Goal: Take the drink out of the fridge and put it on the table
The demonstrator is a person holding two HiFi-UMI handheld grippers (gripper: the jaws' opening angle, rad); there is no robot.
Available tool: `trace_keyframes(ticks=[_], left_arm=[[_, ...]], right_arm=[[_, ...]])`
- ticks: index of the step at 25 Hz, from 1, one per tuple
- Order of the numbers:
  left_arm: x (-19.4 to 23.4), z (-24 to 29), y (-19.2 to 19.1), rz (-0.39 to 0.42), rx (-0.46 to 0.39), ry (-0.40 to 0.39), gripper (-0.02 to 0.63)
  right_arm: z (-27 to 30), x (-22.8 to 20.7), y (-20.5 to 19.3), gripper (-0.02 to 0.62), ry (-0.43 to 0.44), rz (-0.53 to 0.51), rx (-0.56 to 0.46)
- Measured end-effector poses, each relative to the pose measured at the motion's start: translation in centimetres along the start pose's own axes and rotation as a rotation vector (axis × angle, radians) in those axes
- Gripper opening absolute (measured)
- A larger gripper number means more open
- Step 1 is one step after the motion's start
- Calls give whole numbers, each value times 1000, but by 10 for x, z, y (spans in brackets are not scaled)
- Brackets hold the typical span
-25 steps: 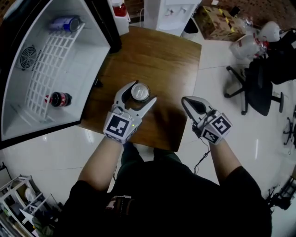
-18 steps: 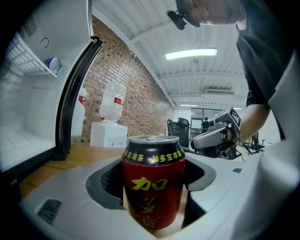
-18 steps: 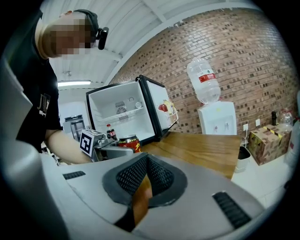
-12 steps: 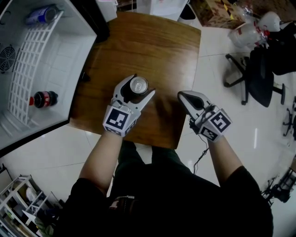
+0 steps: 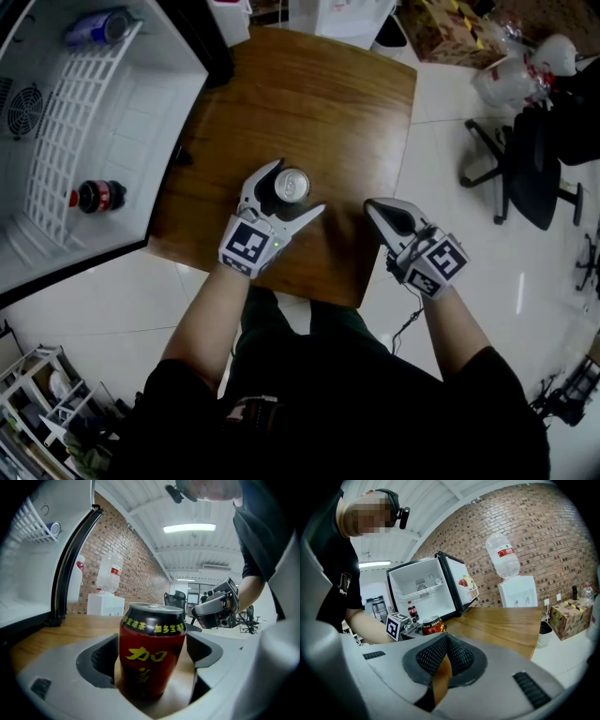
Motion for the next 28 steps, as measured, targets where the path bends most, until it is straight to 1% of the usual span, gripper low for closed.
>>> trace_keyframes(ticks=[2, 4, 6, 9, 12, 14, 15, 18, 20, 21, 23, 26, 28], left_arm=[[-5, -6, 5, -6, 14, 15, 453], [-9, -22, 15, -14, 27, 59, 453], [-15, -47, 26, -38, 34, 111, 449], [-40, -99, 49, -127, 5, 161, 390], [-76, -161, 81, -230, -73, 208, 286], [-93, -204, 105, -265, -124, 227, 246], [-99, -226, 116, -267, -147, 229, 217], [-108, -297, 150, -247, -237, 214, 159], [-113, -346, 166, -244, -299, 187, 102], [-118, -370, 170, -251, -314, 170, 79], [-129, -418, 175, -266, -302, 143, 11], [-145, -484, 177, -285, -260, 122, 3], [-153, -521, 176, -316, -256, 142, 3]], right_arm=[[-9, 5, 6, 15, 14, -5, 4], [-19, 7, 13, 15, 24, -5, 10], [-28, 8, 20, 15, 39, -1, 15], [-45, 17, 33, 15, 76, 3, 24], [-69, 37, 49, 15, 94, 2, 38], [-82, 59, 62, 15, 89, 1, 32], [-87, 73, 68, 15, 84, -1, 23], [-94, 129, 82, 15, 66, -17, -12], [-95, 174, 88, 14, 48, -29, -38], [-95, 199, 90, 14, 36, -28, -54], [-95, 250, 90, 14, 15, -1, -94], [-91, 320, 81, 14, 7, 60, -138], [-88, 357, 78, 14, 11, 76, -143]])
Point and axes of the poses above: the fingertips, and each gripper's own axes: z forward along the fingers, x to its left, y out of its top, the point moved 7 cm from there along -z, backward along the fingers, and after that the axes turned 8 degrees about -x, right-handed, at the moved point
